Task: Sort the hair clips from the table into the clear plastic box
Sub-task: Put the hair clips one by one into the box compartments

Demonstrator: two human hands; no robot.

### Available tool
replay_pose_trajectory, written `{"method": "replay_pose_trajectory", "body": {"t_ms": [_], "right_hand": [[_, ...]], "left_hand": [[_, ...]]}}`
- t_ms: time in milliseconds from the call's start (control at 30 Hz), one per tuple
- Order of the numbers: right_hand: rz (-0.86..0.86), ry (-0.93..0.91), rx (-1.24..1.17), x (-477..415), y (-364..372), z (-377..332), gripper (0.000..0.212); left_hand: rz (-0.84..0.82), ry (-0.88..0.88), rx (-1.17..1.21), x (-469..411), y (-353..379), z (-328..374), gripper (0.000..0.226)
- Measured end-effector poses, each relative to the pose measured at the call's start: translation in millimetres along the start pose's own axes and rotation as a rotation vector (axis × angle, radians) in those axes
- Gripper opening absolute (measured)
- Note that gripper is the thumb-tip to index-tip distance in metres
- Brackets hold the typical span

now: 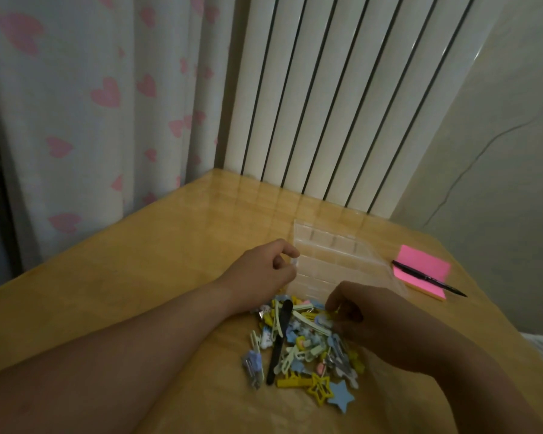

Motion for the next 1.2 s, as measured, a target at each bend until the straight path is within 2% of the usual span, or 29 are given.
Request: {"method": "replay_pose_trajectory", "body": {"t_ms": [333, 400, 467, 600, 667, 833, 1000, 1200], "right_hand": [[-0.035, 0.010, 0.038, 1, -2, 4, 0.001], [-0.007, 0.018, -0.024, 2, -7, 7, 0.005], [0.115, 0.014, -0.136, 0, -15, 7, 0.009], [0.478, 0.082, -0.402, -14, -31, 1, 0.011], [0.525, 0.141, -0.449, -36, -36, -1, 0.011], [0.448, 0.268, -0.372, -105, -27, 5, 0.012], [0.284, 0.399, -0.182, -145, 1, 12, 0.021], [0.312, 0.420, 0.023, -157, 13, 19, 0.018]], "left_hand": [[-0.006, -0.007, 0.009, 0, 0, 0, 0.026], [-0.008, -0.004, 0.012, 0, 1, 0, 0.026], [-0.001, -0.002, 0.007, -1, 1, -1, 0.026], [-0.008, -0.009, 0.035, -1, 2, -2, 0.027], [-0.007, -0.003, 0.034, -1, 3, -3, 0.030], [-0.005, -0.011, 0.018, -2, 3, -2, 0.034], [-0.025, -0.013, 0.013, 0, 3, -1, 0.037], [-0.028, -0.018, -0.020, 1, 1, 1, 0.040]]}}
Point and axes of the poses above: each hand's wrist, its own x-axis away from the middle knuckle, its own y-axis out of the palm, z = x × y, the point moved 4 cm from there along -x, towards the middle knuckle, and after that the axes turned 10 degrees about z, right-handed, at the moved point
